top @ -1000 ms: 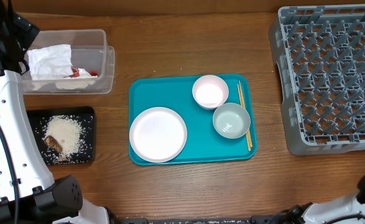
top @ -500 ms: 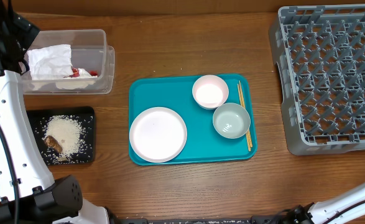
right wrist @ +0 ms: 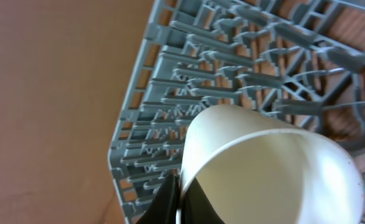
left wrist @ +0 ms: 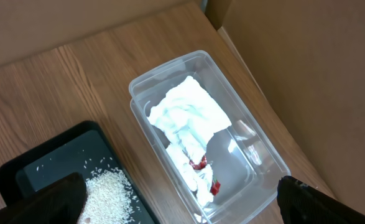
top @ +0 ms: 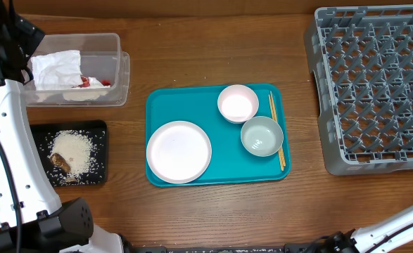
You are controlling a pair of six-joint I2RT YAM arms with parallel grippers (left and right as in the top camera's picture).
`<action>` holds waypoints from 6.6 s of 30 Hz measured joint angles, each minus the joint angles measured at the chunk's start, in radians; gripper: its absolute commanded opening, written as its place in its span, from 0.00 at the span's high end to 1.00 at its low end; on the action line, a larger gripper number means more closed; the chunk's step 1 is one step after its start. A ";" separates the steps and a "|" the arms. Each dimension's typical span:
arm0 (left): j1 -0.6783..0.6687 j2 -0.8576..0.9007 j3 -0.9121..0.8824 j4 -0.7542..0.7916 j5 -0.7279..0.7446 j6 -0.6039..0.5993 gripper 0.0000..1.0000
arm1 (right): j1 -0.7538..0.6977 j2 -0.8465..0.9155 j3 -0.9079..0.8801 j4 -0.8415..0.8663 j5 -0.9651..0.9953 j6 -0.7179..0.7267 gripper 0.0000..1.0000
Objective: Sort waste into correct bins and load items into the dishwasher
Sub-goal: 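Lift the cup with the right gripper and carry it to the dish rack, then lower the cup into the dish rack and open the right gripper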
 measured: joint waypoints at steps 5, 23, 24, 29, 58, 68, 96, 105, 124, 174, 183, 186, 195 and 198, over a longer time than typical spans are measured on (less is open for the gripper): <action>0.000 0.000 0.000 0.000 0.000 0.000 0.00 | -0.028 0.031 -0.022 0.028 -0.006 0.001 0.96; 0.000 0.000 0.000 0.000 0.000 0.000 0.00 | -0.039 0.010 -0.204 0.083 -0.098 0.001 0.96; 0.000 0.000 0.000 0.000 0.000 0.000 0.00 | -0.039 0.007 -0.204 0.077 -0.092 0.001 0.96; 0.000 0.000 0.000 0.000 0.000 0.000 0.00 | -0.046 0.002 -0.204 0.055 -0.078 0.002 0.96; 0.000 0.000 0.000 0.000 0.000 0.000 0.00 | -0.112 0.006 -0.224 0.129 -0.181 -0.001 0.96; 0.000 0.000 0.000 0.000 0.000 0.000 0.00 | -0.088 0.010 -0.225 0.209 -0.193 0.070 0.96; 0.000 0.000 0.000 0.000 0.000 0.000 0.00 | -0.031 0.020 -0.225 0.217 -0.118 0.072 0.92; 0.000 0.000 0.000 0.000 0.000 0.000 0.00 | -0.025 0.006 -0.209 0.155 -0.009 0.037 0.85; 0.000 0.000 0.000 0.000 0.000 0.000 0.00 | -0.043 -0.042 -0.184 0.054 0.328 0.051 0.78; 0.000 0.000 0.000 0.000 0.000 0.000 0.00 | 0.182 -0.117 -0.240 -0.027 0.888 0.094 0.96; 0.000 0.000 0.000 0.000 0.000 0.000 0.00 | 0.201 -0.119 -0.219 -0.169 1.054 0.218 0.96; 0.000 0.000 0.000 0.000 0.000 0.000 0.00 | 0.183 -0.120 -0.214 -0.209 1.122 0.269 0.96; 0.000 0.000 0.000 0.000 0.000 0.000 0.00 | 0.165 -0.208 -0.144 -0.243 1.162 0.317 0.96; 0.000 0.000 0.000 0.000 0.000 0.000 0.00 | 0.165 -0.265 -0.129 -0.238 1.135 0.310 0.96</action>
